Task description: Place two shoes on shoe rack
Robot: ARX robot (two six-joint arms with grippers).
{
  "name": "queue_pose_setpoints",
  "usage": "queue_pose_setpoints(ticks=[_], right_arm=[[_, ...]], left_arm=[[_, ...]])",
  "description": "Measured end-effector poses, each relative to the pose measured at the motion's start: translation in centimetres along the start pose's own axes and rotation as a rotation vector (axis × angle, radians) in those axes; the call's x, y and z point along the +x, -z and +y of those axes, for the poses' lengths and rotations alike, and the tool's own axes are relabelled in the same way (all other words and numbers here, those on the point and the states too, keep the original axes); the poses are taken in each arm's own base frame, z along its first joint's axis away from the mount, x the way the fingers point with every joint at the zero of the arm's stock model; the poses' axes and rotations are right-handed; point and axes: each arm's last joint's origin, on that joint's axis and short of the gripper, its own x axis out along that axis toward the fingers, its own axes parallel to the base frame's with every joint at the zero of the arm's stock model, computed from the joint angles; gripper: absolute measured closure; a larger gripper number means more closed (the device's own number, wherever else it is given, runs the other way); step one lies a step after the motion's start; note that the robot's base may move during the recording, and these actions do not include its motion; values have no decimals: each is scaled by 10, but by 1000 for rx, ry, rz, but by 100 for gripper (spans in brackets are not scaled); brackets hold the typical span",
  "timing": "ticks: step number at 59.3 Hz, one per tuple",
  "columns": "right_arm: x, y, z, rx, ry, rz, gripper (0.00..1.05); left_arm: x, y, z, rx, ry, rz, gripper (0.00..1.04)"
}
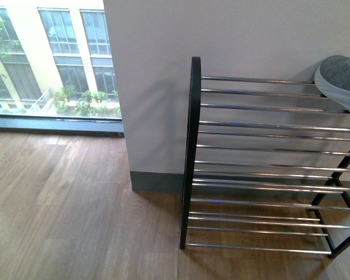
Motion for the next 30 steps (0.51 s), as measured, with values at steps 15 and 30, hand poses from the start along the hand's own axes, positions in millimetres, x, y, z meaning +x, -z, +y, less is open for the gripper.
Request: queue_pose_setpoints(ticks=[15, 30], right_arm=[[0, 0, 0, 0, 0, 1, 103], [13, -16, -3, 139, -222, -61, 103]], left_arm=[[0, 0, 0, 1, 1, 1, 103], [0, 0, 0, 1, 1, 1, 103]])
